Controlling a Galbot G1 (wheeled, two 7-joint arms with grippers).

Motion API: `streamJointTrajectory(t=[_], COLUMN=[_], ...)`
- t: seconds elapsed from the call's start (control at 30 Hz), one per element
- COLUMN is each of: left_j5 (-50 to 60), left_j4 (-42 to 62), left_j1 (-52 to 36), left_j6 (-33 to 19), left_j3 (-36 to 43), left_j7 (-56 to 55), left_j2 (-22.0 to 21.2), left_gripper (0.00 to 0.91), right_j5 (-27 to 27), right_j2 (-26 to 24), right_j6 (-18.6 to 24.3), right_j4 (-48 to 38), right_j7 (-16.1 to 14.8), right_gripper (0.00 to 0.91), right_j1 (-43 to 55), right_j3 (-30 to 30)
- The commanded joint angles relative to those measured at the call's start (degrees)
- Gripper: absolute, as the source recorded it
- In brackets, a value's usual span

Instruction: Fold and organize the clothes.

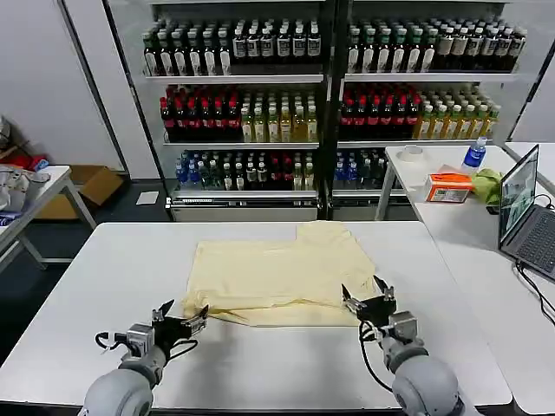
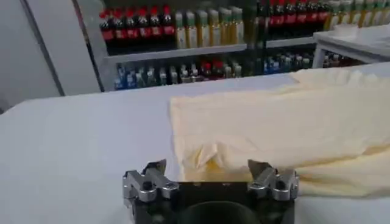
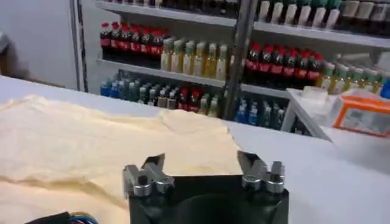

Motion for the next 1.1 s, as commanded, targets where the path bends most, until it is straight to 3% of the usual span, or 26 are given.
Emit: streamJointTrajectory(t=[0.03,0.6,0.63,0.67,0.7,0.73,0.77,0.8,0.87,0.93,1.1], left_j5=[-0.23,-0.69,-0.71,-0.89,-1.0,-1.03,-1.18,-1.19,-1.2,-1.16,-1.21], left_j4=[2.09,6.59,6.57,6.56,6.54,6.53,6.51,6.5,6.49,6.49,6.55], left_j1=[2.88,-3.3,-3.3,-3.31,-3.29,-3.28,-3.24,-3.23,-3.26,-3.44,-3.83], left_j6=[-0.88,-1.42,-1.54,-1.88,-2.08,-2.11,-2.45,-2.73,-3.29,-3.82,-4.07], left_j3=[-1.25,1.62,1.6,1.56,1.55,1.53,1.56,1.58,1.69,1.79,2.03], left_j7=[0.18,0.13,0.13,0.17,0.19,0.22,0.3,0.37,0.62,0.78,1.01], left_j2=[-0.9,-0.62,-0.54,-0.35,-0.24,-0.21,-0.08,0.04,0.25,0.41,0.7], left_gripper=[0.907,0.907,0.907,0.877,0.846,0.645,0.564,0.403,0.232,0.02,0.01], right_j5=[-0.4,2.66,3.02,3.73,4.15,4.45,5.05,5.38,5.7,5.72,5.7], right_j2=[0.54,2.47,2.48,2.52,2.54,2.55,2.61,2.64,2.71,2.77,2.8], right_j6=[1.05,-0.59,-0.63,-0.73,-0.78,-0.8,-0.79,-0.81,-0.98,-1.01,-1.03], right_j4=[-0.06,-5.21,-5.4,-5.78,-5.91,-6.14,-6.45,-6.65,-6.98,-7.16,-7.29], right_j7=[-0.07,-0.25,-0.25,-0.3,-0.29,-0.28,-0.28,-0.22,-0.16,-0.15,-0.12], right_gripper=[0.907,0.907,0.877,0.665,0.584,0.393,0.302,0.121,0.0,0.0,0.0], right_j1=[-6.16,-1.95,-1.79,-1.38,-1.19,-0.99,-0.71,-0.5,-0.19,0.02,0.22], right_j3=[4.0,1.3,1.17,0.94,0.77,0.64,0.47,0.32,0.08,-0.15,-0.36])
